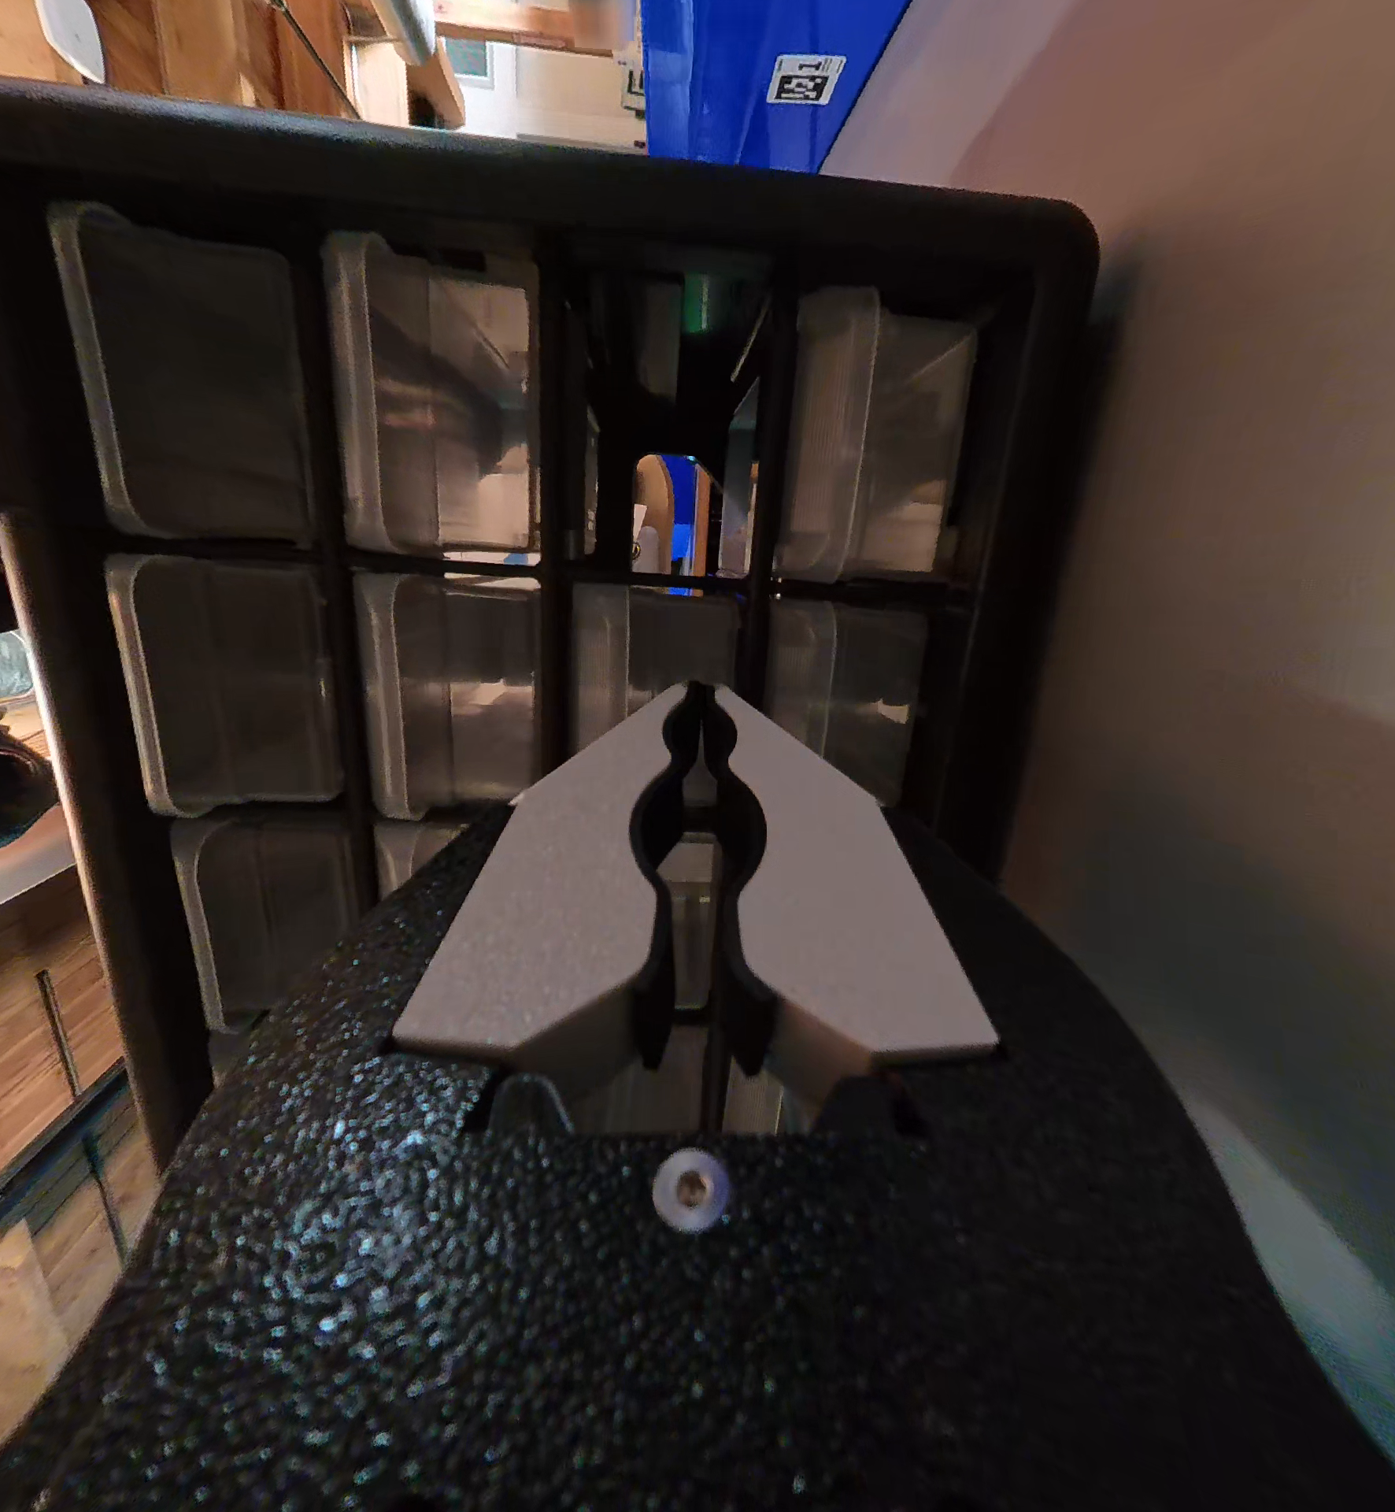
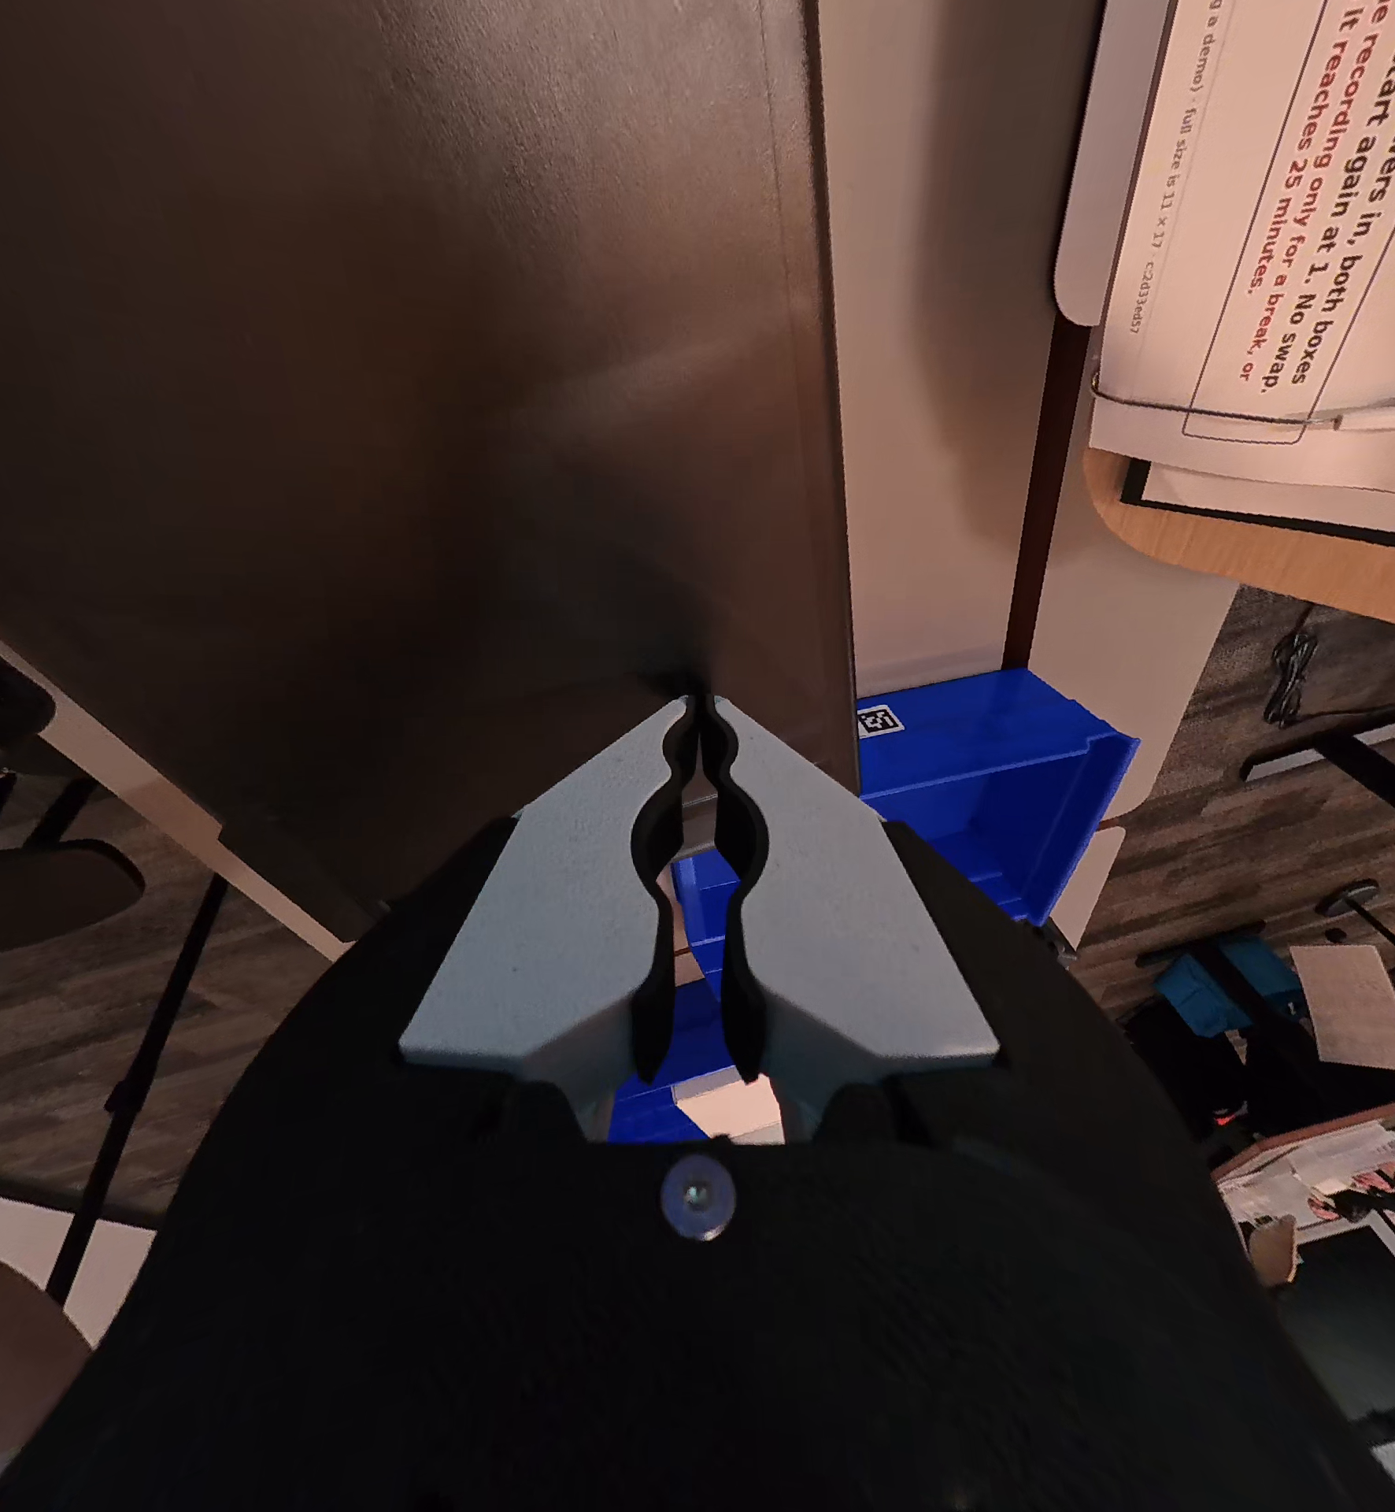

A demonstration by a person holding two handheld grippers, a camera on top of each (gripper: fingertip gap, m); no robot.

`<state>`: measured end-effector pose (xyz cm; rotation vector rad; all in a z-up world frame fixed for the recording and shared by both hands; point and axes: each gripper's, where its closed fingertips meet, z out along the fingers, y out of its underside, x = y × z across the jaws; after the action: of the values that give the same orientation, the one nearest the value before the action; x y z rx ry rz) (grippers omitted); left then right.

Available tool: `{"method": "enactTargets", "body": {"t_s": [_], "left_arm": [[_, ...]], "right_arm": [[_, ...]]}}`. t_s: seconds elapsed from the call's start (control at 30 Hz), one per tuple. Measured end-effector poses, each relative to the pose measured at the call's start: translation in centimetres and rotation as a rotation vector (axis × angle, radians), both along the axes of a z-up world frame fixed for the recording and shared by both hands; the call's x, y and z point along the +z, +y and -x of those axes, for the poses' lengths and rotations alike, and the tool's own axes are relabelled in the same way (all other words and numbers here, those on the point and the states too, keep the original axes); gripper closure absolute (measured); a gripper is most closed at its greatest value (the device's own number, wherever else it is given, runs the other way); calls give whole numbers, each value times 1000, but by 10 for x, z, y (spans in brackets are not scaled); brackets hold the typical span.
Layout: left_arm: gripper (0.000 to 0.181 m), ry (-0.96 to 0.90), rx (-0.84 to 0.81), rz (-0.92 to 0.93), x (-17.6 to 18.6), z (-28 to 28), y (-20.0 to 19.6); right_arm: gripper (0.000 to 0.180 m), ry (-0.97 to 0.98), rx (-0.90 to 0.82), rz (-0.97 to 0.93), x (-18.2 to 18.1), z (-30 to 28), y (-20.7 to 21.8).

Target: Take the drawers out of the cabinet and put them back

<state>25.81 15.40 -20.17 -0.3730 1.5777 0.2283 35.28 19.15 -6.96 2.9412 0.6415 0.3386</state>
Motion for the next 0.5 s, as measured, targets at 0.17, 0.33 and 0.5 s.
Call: {"method": "enactTargets", "body": {"t_s": [0.17, 0.33, 0.5], "left_arm": [[181, -10, -20, 20, 1, 4, -4], [181, -39, -151, 313, 17, 40, -30], [181, -232, -116, 810, 106, 92, 36]], "right_arm": [[180, 5, -2, -3, 0, 0, 0], [180, 7, 3, -5, 0, 0, 0], [180, 53, -6, -37, 0, 0, 0]]}}
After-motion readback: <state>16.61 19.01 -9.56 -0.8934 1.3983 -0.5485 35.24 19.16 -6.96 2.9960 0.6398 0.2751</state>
